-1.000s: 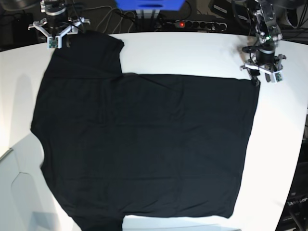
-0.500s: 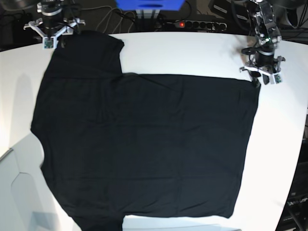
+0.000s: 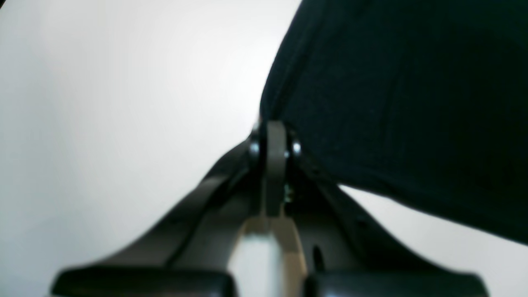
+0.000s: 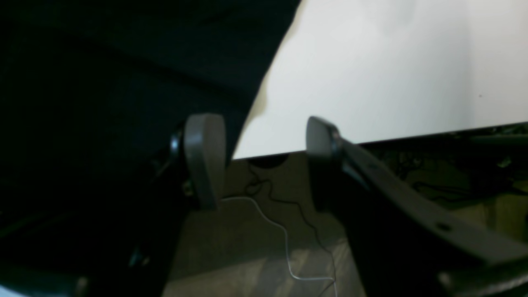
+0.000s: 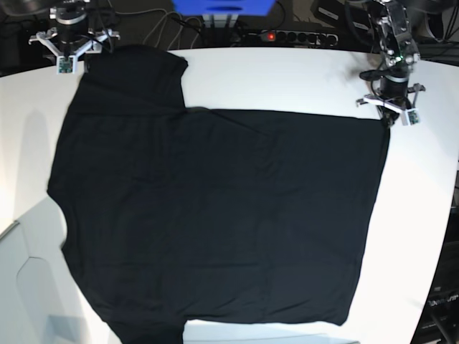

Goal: Fold the T-shirt properly
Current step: 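Close both grippers on the shoulder corners of the shirt, then lift the shirt shoulders with both grippers and pull toward the hem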

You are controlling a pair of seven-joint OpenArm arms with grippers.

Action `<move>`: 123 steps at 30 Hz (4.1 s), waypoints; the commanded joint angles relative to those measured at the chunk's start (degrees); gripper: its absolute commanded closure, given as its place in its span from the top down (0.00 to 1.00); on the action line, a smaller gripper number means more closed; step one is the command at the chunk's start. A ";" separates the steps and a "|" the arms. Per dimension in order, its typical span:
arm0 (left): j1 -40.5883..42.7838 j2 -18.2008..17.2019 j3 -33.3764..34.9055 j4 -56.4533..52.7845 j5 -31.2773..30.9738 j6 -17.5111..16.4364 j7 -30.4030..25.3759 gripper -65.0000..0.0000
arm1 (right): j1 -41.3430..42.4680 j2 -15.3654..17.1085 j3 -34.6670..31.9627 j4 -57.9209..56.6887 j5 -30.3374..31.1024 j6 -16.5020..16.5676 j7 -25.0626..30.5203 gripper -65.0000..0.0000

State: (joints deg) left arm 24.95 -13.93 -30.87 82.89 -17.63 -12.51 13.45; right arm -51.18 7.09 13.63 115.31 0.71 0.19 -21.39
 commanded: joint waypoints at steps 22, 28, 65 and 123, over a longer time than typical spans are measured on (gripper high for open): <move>4.54 0.44 -0.82 5.15 -0.26 -0.01 -1.37 0.00 | 10.69 -1.42 4.35 -1.33 0.04 9.62 -11.45 0.58; 4.63 0.44 -0.82 5.15 -0.26 -0.01 -1.37 0.00 | 13.60 -1.86 8.57 -4.93 0.04 16.56 -13.56 0.58; 8.06 0.44 -0.91 10.25 0.09 0.51 -1.45 0.00 | 17.90 -1.77 13.84 -3.53 0.04 31.15 -13.21 0.00; -40.03 1.76 -6.80 -9.71 0.18 0.25 18.68 0.00 | 71.18 1.04 10.77 -34.91 -0.31 34.32 -13.12 0.00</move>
State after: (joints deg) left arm -13.54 -11.14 -37.54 72.25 -16.97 -12.10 33.67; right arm 18.52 7.31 24.34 79.33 -0.21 33.85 -35.99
